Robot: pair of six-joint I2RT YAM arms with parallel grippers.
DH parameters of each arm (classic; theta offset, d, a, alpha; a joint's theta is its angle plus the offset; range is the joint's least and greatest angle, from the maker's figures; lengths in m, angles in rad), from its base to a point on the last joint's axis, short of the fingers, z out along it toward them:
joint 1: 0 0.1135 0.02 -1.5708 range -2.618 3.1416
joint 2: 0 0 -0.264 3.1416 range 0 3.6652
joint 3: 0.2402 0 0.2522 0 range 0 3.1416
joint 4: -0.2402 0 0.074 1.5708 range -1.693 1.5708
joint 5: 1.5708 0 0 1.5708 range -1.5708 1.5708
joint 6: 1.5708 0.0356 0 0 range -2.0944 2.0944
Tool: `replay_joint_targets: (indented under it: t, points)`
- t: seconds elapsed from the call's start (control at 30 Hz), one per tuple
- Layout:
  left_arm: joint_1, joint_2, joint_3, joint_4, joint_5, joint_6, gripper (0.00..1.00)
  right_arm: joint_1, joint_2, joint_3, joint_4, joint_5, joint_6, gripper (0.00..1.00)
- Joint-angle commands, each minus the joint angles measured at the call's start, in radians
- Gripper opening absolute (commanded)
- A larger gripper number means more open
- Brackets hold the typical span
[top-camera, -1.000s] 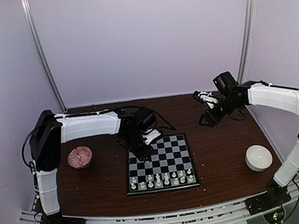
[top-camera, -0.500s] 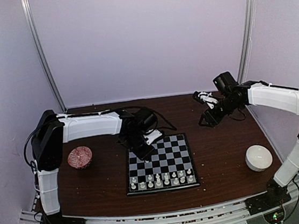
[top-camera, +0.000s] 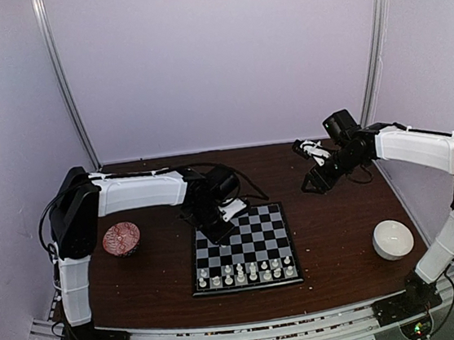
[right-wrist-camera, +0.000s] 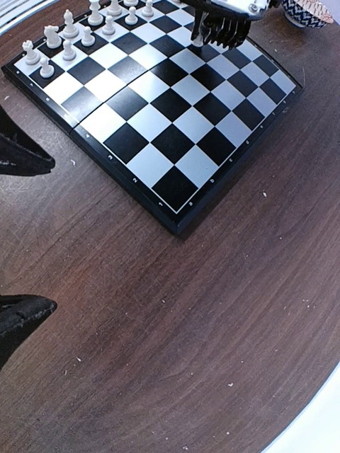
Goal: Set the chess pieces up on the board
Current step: Pick up the pawn from the chessboard, then place the pawn on b2.
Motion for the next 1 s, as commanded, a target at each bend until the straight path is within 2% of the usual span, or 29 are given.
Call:
replay_joint_targets:
  t: [0.0, 0.23, 0.5, 0.97]
  points:
    - [0.000, 0.002, 0.020, -0.006, 0.008, 0.016, 0.05, -0.005, 0.005, 0.030, -0.007, -0.011, -0.014, 0.58]
    - [0.000, -0.066, 0.010, -0.039, 0.016, 0.020, 0.02, -0.005, 0.006, 0.029, -0.007, -0.011, -0.013, 0.58]
    - [-0.006, -0.185, -0.102, -0.062, 0.123, 0.058, 0.01, -0.005, 0.010, 0.031, -0.008, -0.015, -0.015, 0.58]
    - [-0.020, -0.199, -0.180, -0.081, 0.226, 0.096, 0.01, -0.005, 0.012, 0.036, -0.013, -0.025, -0.013, 0.58]
